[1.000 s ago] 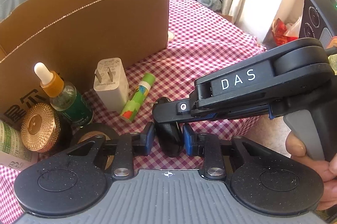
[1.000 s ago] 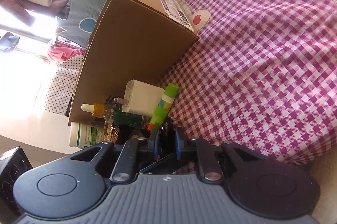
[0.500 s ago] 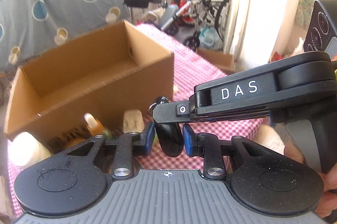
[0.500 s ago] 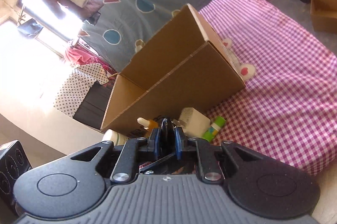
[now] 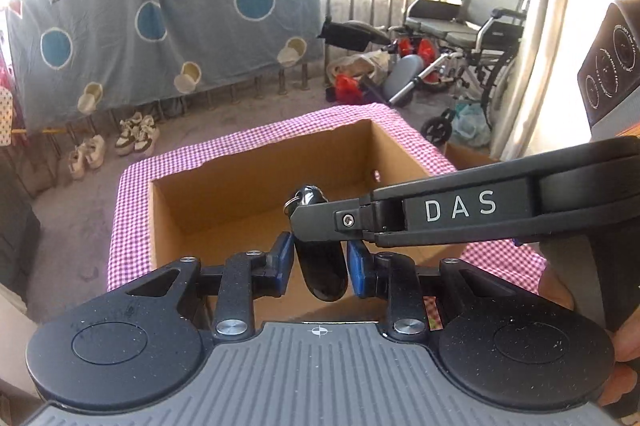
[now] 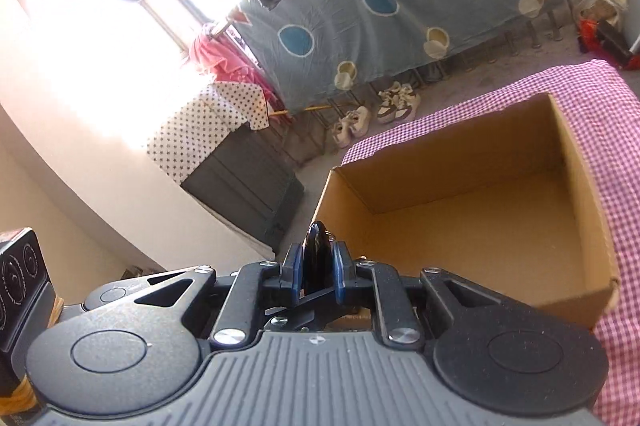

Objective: Organize rigid objects
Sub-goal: 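Carry the black fob into the box and open the right gripper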

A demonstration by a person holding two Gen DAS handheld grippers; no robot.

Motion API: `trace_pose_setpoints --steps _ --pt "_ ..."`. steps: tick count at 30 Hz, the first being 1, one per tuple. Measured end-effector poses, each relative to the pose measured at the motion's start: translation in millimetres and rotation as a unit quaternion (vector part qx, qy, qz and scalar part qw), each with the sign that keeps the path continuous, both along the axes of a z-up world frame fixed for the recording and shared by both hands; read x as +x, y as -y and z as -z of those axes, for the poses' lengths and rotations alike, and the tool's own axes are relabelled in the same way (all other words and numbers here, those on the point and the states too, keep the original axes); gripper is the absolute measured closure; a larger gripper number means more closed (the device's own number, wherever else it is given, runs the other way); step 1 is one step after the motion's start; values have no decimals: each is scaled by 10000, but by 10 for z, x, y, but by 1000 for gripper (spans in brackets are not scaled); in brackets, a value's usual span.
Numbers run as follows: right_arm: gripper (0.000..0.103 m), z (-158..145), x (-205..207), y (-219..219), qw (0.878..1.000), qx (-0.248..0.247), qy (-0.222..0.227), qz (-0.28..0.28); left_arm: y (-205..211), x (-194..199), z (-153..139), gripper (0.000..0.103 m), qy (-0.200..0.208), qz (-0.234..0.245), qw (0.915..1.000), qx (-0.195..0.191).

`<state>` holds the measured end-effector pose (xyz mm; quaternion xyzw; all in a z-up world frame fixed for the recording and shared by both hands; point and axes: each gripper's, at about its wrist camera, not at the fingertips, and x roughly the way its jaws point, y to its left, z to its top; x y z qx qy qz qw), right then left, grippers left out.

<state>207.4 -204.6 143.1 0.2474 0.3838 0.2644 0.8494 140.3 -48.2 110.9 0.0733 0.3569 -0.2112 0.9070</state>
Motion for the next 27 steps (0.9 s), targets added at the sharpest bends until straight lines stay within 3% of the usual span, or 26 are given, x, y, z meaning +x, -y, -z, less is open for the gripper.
trace_pose_setpoints --steps 5,13,20,27 --pt "86 235 767 -249 9963 59 -800 -299 -156 641 202 75 -712 -237 9971 94" --pt "86 900 1612 -495 9786 291 -2012 -319 -236 1237 614 75 -1309 -538 9876 685" --pt "86 1321 1880 -582 9662 462 -2531 -168 -207 1353 698 72 -1228 -724 9832 1140" --pt "84 1480 1949 -566 9610 606 -2692 -172 -207 1321 646 68 -1165 -711 9849 1069"
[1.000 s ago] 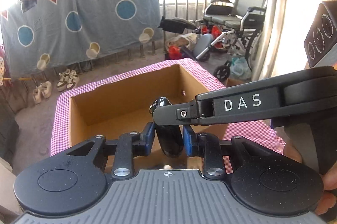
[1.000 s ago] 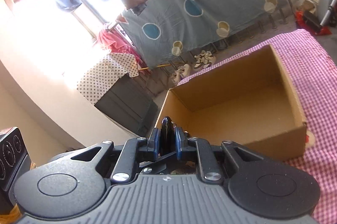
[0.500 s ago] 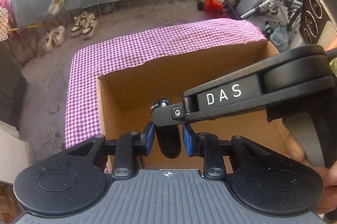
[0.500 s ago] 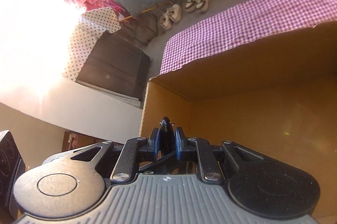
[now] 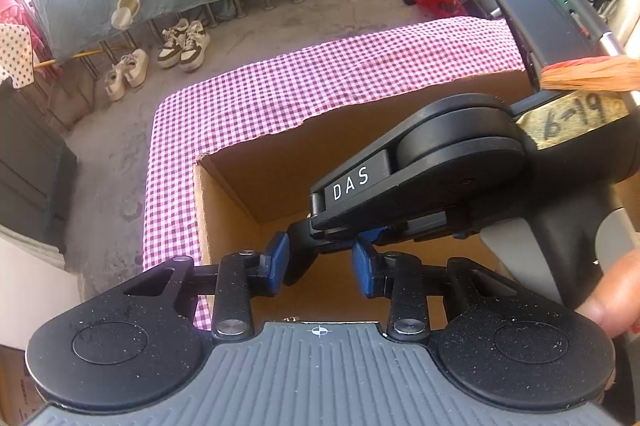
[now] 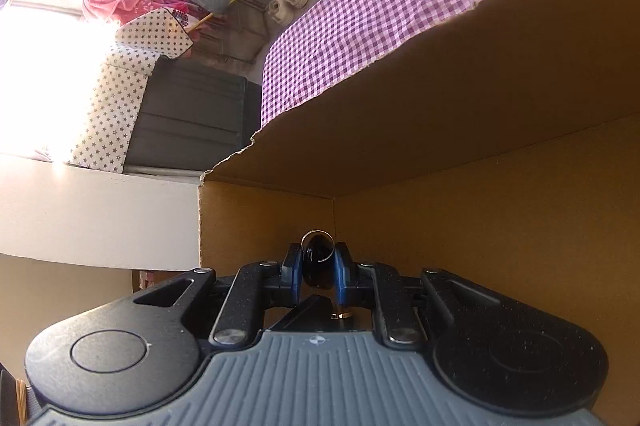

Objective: Organize rigid objects
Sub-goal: 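Carry the black fob into the box and open the right gripper, then move the right gripper back to the green-yellow stick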

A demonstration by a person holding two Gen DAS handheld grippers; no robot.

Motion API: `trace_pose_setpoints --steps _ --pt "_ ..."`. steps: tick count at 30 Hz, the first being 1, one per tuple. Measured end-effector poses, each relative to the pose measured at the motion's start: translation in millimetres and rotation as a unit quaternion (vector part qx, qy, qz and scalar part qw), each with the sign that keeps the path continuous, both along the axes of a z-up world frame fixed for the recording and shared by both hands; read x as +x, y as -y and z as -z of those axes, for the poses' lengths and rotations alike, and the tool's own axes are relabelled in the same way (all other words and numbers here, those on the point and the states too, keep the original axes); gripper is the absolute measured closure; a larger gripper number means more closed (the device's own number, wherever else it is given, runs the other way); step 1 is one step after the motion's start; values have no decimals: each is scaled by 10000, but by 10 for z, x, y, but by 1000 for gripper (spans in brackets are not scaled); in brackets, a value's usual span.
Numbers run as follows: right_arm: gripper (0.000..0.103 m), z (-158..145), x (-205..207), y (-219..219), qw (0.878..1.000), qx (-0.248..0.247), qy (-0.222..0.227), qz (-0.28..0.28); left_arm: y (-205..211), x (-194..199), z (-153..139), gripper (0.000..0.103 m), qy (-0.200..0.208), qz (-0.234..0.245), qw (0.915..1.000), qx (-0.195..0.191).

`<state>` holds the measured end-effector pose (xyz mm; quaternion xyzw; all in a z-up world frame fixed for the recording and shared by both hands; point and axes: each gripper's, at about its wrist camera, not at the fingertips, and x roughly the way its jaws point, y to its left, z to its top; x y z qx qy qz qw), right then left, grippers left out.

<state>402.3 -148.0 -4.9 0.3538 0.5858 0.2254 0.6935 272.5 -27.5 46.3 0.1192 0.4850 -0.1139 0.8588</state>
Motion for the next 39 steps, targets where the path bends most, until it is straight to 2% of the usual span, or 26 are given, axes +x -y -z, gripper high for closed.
trace_pose_setpoints --steps 11,16,21,24,27,31,34,39 --pt "84 -64 -11 26 9998 123 -17 144 -9 -86 -153 67 87 -95 9996 -248" --pt "84 -347 -203 148 9993 249 261 123 -51 -186 -324 66 273 -113 9985 -461" --pt "83 -739 -532 376 9968 364 706 78 -68 -459 -541 64 504 -24 9960 -737" --pt "83 -995 -853 598 9936 499 1004 107 -78 -705 -694 64 698 93 9934 -907" --pt "83 -1200 -1227 828 9889 682 1316 106 -54 -997 -800 58 923 274 9901 -1024" --pt "83 -1298 -1806 1217 9817 920 1614 408 28 -1357 -756 55 960 562 9870 -1157" --pt "83 -1193 -2277 1509 9763 1038 1734 767 117 -1611 -588 55 859 763 9844 -1329" --pt "83 -802 -2953 1773 9731 810 1643 1399 360 -1990 -176 55 555 1141 9804 -1506"
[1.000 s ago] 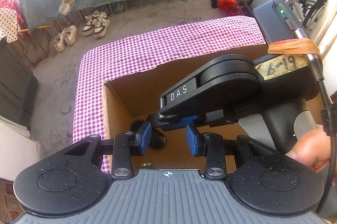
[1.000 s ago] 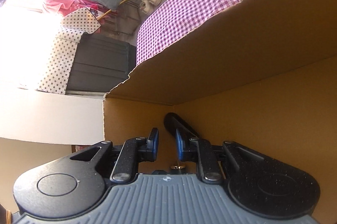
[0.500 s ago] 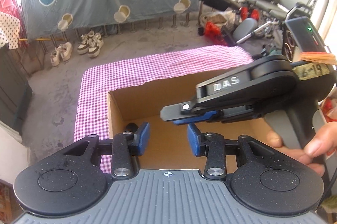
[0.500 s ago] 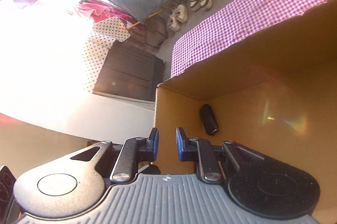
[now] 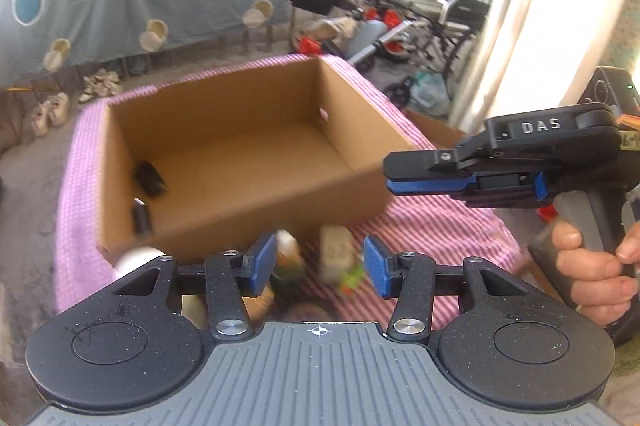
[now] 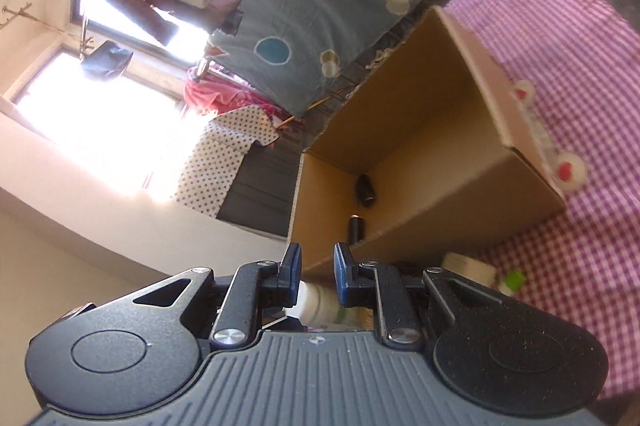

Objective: Organize rigid objects
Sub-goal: 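Move the right gripper back to the green-yellow stick, then close the right gripper on the green-yellow stick and lift it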

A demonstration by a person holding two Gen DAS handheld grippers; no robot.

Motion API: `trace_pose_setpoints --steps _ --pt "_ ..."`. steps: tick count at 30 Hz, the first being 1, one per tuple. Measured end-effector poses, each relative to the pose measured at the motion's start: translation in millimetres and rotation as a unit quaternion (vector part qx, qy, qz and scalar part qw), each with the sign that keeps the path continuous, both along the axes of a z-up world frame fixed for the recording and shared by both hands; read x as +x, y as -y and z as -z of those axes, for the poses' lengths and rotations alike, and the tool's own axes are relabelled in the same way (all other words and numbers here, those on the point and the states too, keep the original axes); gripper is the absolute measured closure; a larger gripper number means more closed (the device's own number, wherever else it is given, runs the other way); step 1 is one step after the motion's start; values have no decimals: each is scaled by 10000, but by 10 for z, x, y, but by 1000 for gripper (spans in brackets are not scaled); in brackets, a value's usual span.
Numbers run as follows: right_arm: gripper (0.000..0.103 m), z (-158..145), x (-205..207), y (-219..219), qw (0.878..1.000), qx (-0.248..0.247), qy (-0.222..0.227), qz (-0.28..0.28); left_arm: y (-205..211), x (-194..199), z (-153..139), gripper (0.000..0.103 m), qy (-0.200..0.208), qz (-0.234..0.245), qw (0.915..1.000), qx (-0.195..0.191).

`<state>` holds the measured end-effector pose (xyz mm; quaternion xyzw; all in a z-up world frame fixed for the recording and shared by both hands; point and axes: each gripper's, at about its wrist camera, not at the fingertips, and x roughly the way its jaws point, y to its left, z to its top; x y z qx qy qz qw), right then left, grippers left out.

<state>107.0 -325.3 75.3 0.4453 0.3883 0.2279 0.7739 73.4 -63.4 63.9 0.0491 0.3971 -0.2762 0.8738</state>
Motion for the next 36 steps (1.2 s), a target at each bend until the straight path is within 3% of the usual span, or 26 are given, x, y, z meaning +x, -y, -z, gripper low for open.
trace_pose_setpoints --steps 5,10,23,30,36 --pt "83 529 -178 -11 9979 -33 -495 422 344 -177 494 55 -305 202 9993 117" --pt "83 913 -145 -64 9947 -279 -880 462 650 -144 786 56 -23 236 9976 652" --pt "83 1249 45 -13 9908 -384 -1216 454 880 148 1125 56 -95 221 9931 1146" --pt "83 1331 -23 135 9901 -170 -1300 509 932 197 1183 55 -184 181 9942 1048" --pt "83 1348 -96 237 9894 -146 -1322 578 944 78 1154 56 -506 638 9951 564"
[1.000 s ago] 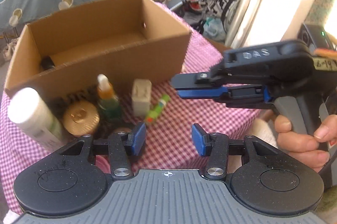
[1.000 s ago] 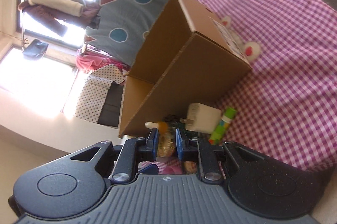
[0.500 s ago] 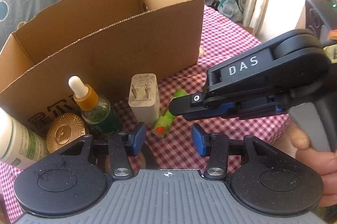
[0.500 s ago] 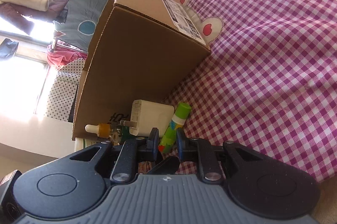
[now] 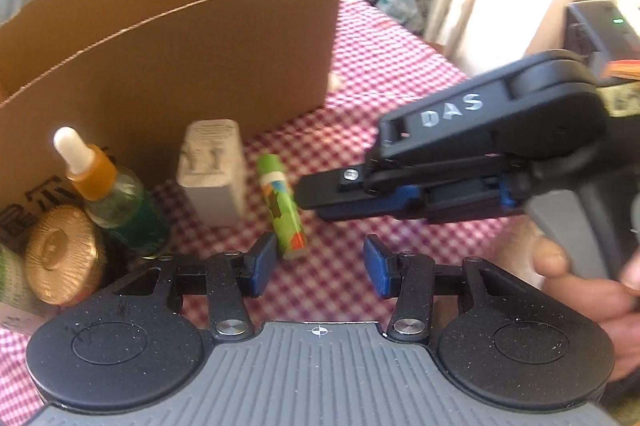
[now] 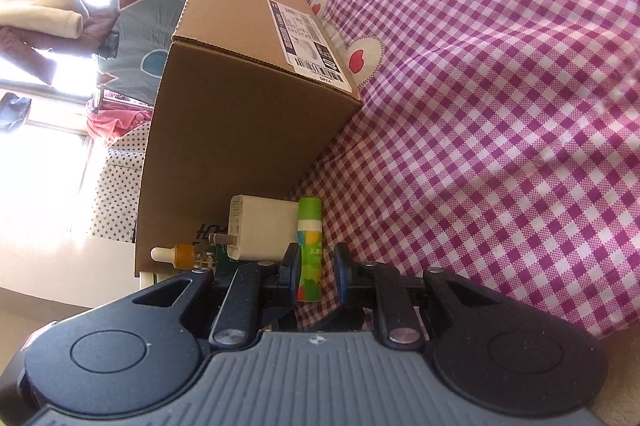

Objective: Organize rigid objects
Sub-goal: 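Close the right gripper on the green-yellow stick and lift it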

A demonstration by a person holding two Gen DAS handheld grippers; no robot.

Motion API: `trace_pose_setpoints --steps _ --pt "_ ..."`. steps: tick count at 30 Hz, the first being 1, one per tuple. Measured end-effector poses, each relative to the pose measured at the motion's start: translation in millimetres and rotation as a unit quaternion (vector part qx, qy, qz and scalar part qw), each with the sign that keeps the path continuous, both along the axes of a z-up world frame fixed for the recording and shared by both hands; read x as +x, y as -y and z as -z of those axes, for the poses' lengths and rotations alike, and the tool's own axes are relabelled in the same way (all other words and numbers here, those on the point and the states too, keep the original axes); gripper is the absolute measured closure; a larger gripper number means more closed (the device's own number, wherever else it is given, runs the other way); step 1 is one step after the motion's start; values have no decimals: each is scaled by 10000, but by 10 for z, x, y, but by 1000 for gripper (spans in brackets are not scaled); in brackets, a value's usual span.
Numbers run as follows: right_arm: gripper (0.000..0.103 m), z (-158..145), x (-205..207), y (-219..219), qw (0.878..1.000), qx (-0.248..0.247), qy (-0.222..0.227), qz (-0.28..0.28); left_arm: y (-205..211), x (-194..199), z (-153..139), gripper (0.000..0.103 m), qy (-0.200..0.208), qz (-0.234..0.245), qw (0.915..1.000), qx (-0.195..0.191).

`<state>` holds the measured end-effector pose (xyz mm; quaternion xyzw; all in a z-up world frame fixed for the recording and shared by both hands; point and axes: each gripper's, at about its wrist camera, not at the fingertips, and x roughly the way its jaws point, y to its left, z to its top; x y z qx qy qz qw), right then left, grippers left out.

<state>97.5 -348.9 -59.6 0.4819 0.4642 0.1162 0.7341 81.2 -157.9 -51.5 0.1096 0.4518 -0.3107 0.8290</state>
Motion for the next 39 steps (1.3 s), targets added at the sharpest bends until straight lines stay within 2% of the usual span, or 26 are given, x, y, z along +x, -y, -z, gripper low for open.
trace_pose_setpoints --steps 5,9,14,16,28,32,35,39 --pt "83 -24 -41 78 10000 -3 14 11 -16 -58 -76 56 269 -162 9995 52" --pt "83 -106 39 79 9998 -167 73 -79 30 36 -66 58 261 -225 9993 116" --pt "83 -149 185 -7 9989 -355 -7 -294 99 138 3 70 146 -294 9993 184" --pt "83 -177 229 -64 9984 -427 26 -364 98 154 4 71 148 -316 9993 151" --pt "82 -145 244 -71 9978 -288 16 -596 -32 144 0 71 -50 -246 9996 -157" --pt "85 -160 138 -135 9965 -396 45 -736 -66 77 -14 71 -124 -160 9998 -41" --pt "85 -172 88 -184 9957 -456 107 -793 -81 -6 -13 71 -32 -136 9999 38" --pt "84 -166 41 -209 9967 -366 145 -708 -102 -43 -5 71 18 -212 9998 -52"
